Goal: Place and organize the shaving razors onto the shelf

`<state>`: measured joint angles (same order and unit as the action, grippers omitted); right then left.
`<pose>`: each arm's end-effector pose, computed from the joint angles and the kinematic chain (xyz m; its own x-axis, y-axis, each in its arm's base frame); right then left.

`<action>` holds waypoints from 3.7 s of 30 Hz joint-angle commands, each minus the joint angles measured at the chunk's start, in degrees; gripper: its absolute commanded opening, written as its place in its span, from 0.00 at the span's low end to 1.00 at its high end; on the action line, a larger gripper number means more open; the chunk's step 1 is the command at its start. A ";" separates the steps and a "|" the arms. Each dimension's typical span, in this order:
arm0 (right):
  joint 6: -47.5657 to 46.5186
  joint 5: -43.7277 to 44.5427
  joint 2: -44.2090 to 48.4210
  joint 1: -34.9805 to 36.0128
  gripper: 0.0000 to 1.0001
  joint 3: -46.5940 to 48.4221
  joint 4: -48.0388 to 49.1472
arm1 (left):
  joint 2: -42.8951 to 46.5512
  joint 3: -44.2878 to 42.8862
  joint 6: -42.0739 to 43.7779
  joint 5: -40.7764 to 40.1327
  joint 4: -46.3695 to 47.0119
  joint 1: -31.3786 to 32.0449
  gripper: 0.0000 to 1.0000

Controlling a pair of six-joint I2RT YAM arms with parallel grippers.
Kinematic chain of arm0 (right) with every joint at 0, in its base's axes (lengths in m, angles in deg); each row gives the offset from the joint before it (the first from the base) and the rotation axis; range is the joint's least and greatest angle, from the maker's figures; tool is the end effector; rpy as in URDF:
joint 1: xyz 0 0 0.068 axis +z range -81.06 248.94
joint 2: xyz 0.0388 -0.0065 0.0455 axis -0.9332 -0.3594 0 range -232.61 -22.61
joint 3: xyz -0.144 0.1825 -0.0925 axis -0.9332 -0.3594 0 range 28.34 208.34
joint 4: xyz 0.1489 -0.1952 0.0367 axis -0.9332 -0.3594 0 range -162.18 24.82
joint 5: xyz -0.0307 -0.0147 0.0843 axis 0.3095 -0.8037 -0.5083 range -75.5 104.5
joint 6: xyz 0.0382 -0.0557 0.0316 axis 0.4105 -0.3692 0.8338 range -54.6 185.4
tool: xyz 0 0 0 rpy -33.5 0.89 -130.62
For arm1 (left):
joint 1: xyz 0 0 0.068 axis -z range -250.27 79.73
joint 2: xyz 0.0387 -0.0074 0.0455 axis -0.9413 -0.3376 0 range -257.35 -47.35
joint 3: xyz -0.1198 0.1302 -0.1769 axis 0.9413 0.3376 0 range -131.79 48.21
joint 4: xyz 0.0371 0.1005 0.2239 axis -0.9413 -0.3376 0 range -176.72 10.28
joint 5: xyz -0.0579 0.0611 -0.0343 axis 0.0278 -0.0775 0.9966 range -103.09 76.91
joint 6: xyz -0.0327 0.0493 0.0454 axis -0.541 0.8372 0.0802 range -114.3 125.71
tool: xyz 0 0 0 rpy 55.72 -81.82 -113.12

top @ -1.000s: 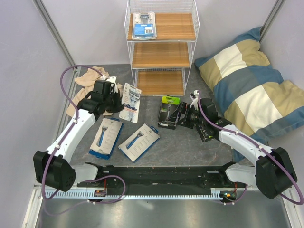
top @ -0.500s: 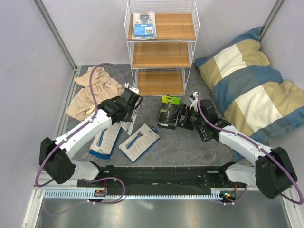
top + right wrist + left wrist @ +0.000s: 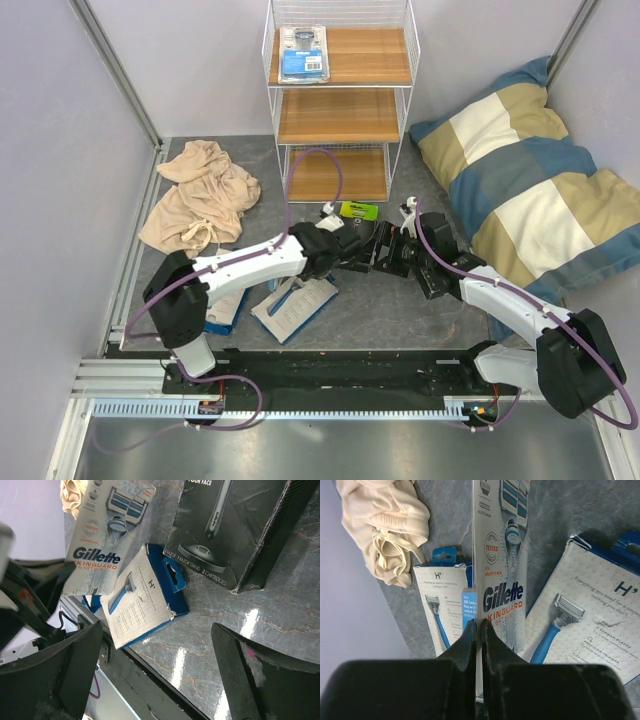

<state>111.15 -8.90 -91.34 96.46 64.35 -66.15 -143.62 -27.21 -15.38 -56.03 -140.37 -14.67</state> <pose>0.2269 0.1462 0.1905 -0.8569 0.2948 -0.4228 -0.1480 0.6449 0.7498 0.2054 -0.2243 0.2081 -0.7182 0.5828 -0.3802 0.3097 0.7570 0.5754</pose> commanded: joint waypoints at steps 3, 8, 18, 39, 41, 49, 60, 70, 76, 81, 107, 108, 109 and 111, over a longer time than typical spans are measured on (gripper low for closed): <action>-0.58 0.63 0.96 0.16 0.98 -0.85 1.41 | -5.24 -6.14 -11.26 -2.94 -7.91 6.80 0.02; -0.67 0.72 0.97 0.16 0.98 -1.47 1.41 | -7.09 -9.75 -12.32 1.36 -8.35 10.84 0.03; -1.28 1.25 1.41 0.16 0.98 -1.99 1.06 | -5.78 -10.71 -11.53 4.70 -6.34 12.70 0.43; -2.60 2.57 2.46 0.24 0.98 -0.68 -2.19 | 3.01 -8.09 1.47 16.72 9.03 2.69 0.70; -2.60 2.57 2.37 0.16 0.98 -0.68 -2.19 | 4.07 -6.77 3.14 20.59 10.80 -1.35 0.68; -2.95 2.57 1.67 0.16 0.98 -0.59 -2.11 | -1.19 -8.60 6.49 24.92 13.01 -10.85 0.66; -3.39 2.22 1.23 0.16 0.98 -0.68 -2.28 | -8.41 -8.52 5.88 32.56 17.83 -17.53 0.57; -3.57 2.13 0.88 0.07 0.98 -0.77 -2.28 | -13.06 -4.48 6.58 34.32 19.86 -19.73 0.51; -3.66 2.04 0.88 0.07 0.98 -0.68 -2.28 | -14.82 -1.67 6.05 35.03 21.70 -20.00 0.48; -3.57 1.95 0.61 0.16 0.98 -0.59 -2.37 | -15.79 -0.08 6.05 34.77 22.76 -20.00 0.44; -3.48 1.78 0.44 0.16 0.98 0.29 -2.46 | -18.52 1.41 6.32 34.24 24.69 -20.44 0.02; -3.57 1.86 0.44 0.16 0.98 0.29 -2.54 | -18.34 1.33 6.32 34.15 24.61 -20.44 0.02; -3.48 1.86 0.53 0.07 0.98 0.38 -2.63 | -17.99 1.41 6.32 33.89 24.43 -20.52 0.02; -3.48 1.95 0.53 0.07 0.98 0.46 -2.63 | -17.47 1.15 6.32 33.54 24.34 -20.70 0.02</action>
<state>108.44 -7.46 -91.08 96.46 62.53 -69.17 -158.68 -27.43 -10.09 -20.38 -116.78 -34.52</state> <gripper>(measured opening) 0.982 0.356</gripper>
